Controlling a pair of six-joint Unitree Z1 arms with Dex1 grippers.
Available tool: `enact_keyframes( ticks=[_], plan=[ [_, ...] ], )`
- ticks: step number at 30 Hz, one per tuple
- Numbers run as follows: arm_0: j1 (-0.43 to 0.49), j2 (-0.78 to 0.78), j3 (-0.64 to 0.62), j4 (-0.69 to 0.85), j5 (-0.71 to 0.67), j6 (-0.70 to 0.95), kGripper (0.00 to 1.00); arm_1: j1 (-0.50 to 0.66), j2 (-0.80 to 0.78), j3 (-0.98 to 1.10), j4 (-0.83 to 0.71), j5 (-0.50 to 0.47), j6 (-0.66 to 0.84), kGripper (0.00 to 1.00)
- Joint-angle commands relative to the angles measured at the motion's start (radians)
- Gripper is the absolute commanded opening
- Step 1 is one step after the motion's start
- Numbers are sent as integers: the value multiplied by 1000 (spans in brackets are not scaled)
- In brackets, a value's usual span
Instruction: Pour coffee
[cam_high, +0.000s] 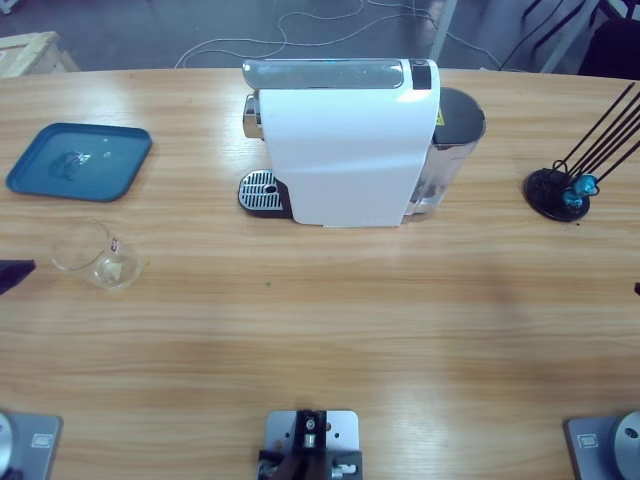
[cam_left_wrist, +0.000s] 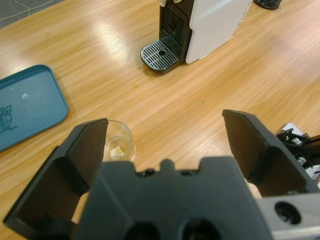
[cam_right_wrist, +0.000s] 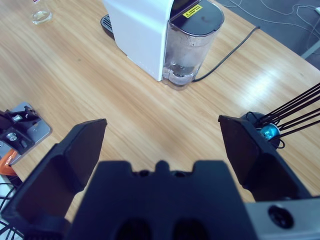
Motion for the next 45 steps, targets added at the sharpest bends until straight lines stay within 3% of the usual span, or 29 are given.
enact_keyframes(
  ticks=[1, 8, 12, 15, 18, 20, 24, 29, 33, 35, 41, 42, 45],
  plan=[
    [-1, 15, 35, -9, -2, -13, 1000, 5, 24, 33, -8, -17, 11, 1000],
    [-1, 35, 23, -8, 1, -28, 986, 5, 19, 33, -8, -20, 12, 1000],
    [58, 223, -124, -9, -44, -80, 977, 5, 19, 33, -8, -20, 14, 1000],
    [175, 436, -298, -62, -182, -147, 990, 5, 19, 33, -8, -20, 14, 1000],
    [342, 661, -496, -63, -531, -371, 993, 5, 16, 34, -8, -20, 14, 1000],
    [390, 789, -590, -64, -639, -465, 1000, 5, 7, 36, -8, -20, 14, 1000],
    [381, 911, -646, -122, -649, -579, 1000, 5, 4, 37, -9, -20, 14, 1000],
    [375, 1007, -669, -124, -742, -586, 876, 5, 7, 37, -9, -20, 14, 1000],
    [353, 1051, -675, -125, -786, -585, 870, 5, 7, 37, -9, -20, 14, 1000],
    [348, 1062, -679, -133, -786, -585, 808, 5, 7, 37, -9, -20, 14, 1000],
    [342, 1072, -718, -161, -787, -585, 55, 5, 7, 37, -9, -20, 14, 1000],
    [337, 1077, -728, -161, -791, -586, 0, 5, 7, 37, -9, -20, 14, 1000],
    [323, 1081, -730, -164, -802, -588, 0, 5, 7, 37, -9, -20, 14, 1000]
  ],
)
